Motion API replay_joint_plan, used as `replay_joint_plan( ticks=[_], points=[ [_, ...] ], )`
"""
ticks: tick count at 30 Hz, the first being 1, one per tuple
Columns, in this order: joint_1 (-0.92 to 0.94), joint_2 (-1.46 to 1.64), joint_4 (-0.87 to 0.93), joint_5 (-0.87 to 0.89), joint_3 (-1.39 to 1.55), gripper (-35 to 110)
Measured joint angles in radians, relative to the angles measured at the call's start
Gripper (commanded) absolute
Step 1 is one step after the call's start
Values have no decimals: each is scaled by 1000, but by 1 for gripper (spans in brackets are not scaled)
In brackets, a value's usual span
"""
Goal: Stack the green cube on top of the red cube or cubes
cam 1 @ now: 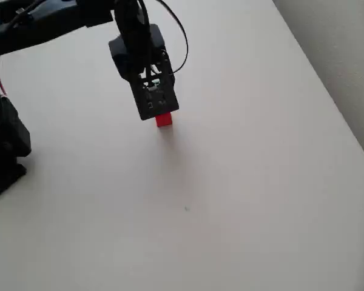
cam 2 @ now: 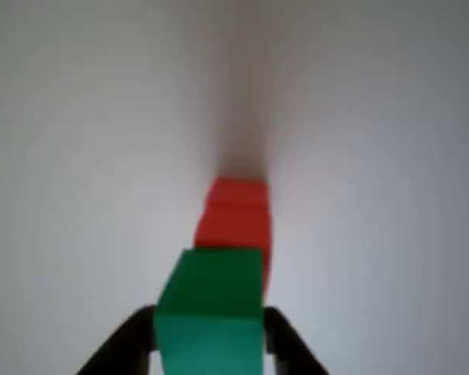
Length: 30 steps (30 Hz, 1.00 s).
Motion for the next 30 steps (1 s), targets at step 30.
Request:
replay_joint_plan(
  ticks=[30],
  points=[
    [-15, 356, 169, -55, -64, 23]
  ],
)
